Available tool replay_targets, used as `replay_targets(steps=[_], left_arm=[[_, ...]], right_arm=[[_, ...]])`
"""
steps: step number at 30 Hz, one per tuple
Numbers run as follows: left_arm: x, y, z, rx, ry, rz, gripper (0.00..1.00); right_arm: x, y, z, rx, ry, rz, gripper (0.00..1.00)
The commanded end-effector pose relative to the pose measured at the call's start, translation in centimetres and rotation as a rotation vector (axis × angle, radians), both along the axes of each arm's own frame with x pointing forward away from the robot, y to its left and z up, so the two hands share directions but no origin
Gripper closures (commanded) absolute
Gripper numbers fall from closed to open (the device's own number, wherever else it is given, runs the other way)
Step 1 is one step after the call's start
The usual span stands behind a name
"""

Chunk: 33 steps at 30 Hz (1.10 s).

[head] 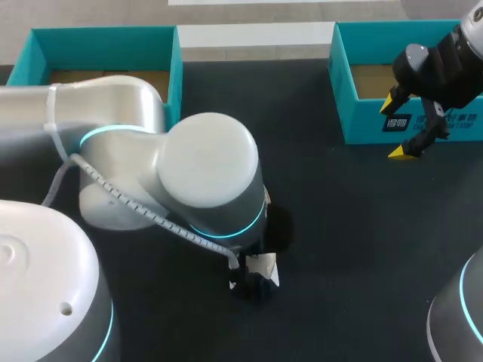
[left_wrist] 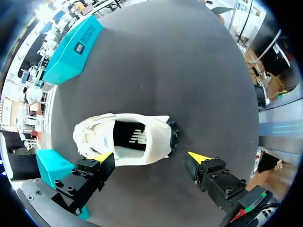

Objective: Take the shoe out of the shoebox, open the shoe tongue, remove and reinsert the insole, then place the shoe into the shoebox

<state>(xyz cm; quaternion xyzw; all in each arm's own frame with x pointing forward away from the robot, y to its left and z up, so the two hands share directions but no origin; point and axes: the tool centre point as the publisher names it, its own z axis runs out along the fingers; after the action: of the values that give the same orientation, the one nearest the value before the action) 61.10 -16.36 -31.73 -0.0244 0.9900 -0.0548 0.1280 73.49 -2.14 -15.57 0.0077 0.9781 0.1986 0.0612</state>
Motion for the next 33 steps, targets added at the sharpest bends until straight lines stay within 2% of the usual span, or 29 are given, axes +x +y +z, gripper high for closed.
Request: replay_targets(steps=[1, 10, 20, 27, 30, 32, 33], left_arm=[[0.1, -1.1, -1.8, -0.003, -0.001, -0.003, 0.0], [-0.3, -2.6, -4.1, -0.008, 0.023, -0.035, 0.0], [-0.7, -3.2, -6.6, -0.031, 0.051, -0.024, 0.0], [-0.5, -3.8, -7.3, -0.018, 0.071, -0.036, 0.16], [-0.6, -4.0, -7.5, -0.011, 0.082, -0.042, 0.27], [-0.9, -4.0, -7.6, -0.005, 0.102, -0.031, 0.4], [-1.0, -4.0, -7.6, -0.014, 0.113, -0.029, 0.51]], right_arm=[[0.2, 0.2, 0.0, -0.004, 0.004, 0.0, 0.0], [0.2, 0.2, 0.0, -0.004, 0.004, 0.0, 0.0], [0.2, 0.2, 0.0, -0.004, 0.004, 0.0, 0.0], [0.2, 0.2, 0.0, -0.004, 0.004, 0.0, 0.0], [0.2, 0.2, 0.0, -0.004, 0.004, 0.0, 0.0], [0.2, 0.2, 0.0, -0.004, 0.004, 0.0, 0.0], [0.2, 0.2, 0.0, -0.004, 0.004, 0.0, 0.0]])
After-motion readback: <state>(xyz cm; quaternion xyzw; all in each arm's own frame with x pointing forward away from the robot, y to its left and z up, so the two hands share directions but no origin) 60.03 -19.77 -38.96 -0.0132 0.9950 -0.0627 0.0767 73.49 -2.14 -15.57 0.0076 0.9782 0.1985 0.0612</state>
